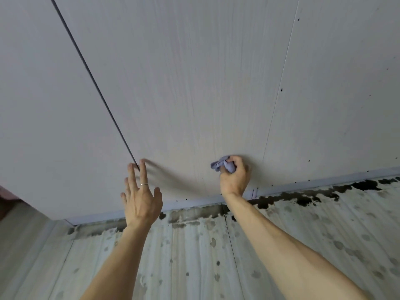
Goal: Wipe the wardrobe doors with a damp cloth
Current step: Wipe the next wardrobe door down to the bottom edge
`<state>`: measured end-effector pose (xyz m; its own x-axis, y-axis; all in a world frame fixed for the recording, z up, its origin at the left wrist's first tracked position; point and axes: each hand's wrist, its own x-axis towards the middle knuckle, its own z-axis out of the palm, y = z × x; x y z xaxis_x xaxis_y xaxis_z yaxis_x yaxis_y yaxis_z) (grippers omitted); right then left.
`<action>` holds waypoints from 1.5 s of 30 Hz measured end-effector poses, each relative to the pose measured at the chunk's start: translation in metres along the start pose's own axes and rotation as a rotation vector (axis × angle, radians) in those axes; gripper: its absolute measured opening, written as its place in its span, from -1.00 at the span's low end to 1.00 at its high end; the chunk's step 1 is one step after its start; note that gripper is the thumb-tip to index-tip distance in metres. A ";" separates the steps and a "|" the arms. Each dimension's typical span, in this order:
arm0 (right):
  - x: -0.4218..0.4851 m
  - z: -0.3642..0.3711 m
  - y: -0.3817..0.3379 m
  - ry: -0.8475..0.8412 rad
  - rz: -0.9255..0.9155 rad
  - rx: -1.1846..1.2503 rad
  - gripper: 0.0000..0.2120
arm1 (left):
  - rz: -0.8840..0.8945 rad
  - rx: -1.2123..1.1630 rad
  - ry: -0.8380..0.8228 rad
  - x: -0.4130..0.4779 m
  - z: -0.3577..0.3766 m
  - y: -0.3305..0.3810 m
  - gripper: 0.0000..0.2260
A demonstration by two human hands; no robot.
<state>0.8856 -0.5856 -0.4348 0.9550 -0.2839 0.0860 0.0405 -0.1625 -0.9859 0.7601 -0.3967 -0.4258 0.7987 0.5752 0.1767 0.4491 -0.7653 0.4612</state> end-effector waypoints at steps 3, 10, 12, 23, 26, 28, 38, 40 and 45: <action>0.003 -0.001 0.001 -0.026 0.056 0.039 -0.75 | 0.004 -0.007 0.032 0.001 0.001 0.000 -0.17; 0.028 -0.015 0.007 0.289 0.222 0.159 -0.78 | 0.014 0.000 0.001 0.001 0.012 -0.010 -0.13; 0.011 0.002 0.002 0.249 0.226 0.156 -0.74 | 0.027 0.019 0.010 0.003 0.012 -0.013 -0.12; 0.005 0.008 0.037 0.077 0.222 0.137 -0.73 | 0.040 -0.107 0.118 0.004 0.046 -0.019 -0.06; 0.030 -0.020 0.042 0.260 0.308 0.275 -0.68 | 0.055 -0.130 0.101 0.000 0.056 -0.023 -0.06; 0.023 -0.019 0.031 0.270 0.314 0.278 -0.76 | 0.056 -0.098 0.102 -0.003 0.061 -0.025 -0.07; -0.046 0.059 0.025 -0.164 0.212 0.135 -0.76 | 0.094 0.025 0.069 -0.003 0.058 -0.038 -0.11; -0.039 0.050 0.034 -0.130 0.217 0.079 -0.76 | 0.115 0.049 0.060 -0.003 0.054 -0.046 -0.13; -0.008 0.020 0.052 0.111 0.359 0.132 -0.76 | 0.120 0.094 0.060 -0.001 0.053 -0.053 -0.10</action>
<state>0.8859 -0.5728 -0.4899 0.8780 -0.4019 -0.2599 -0.2463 0.0862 -0.9653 0.7569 -0.3716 -0.4961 0.8247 0.4921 0.2787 0.3896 -0.8515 0.3509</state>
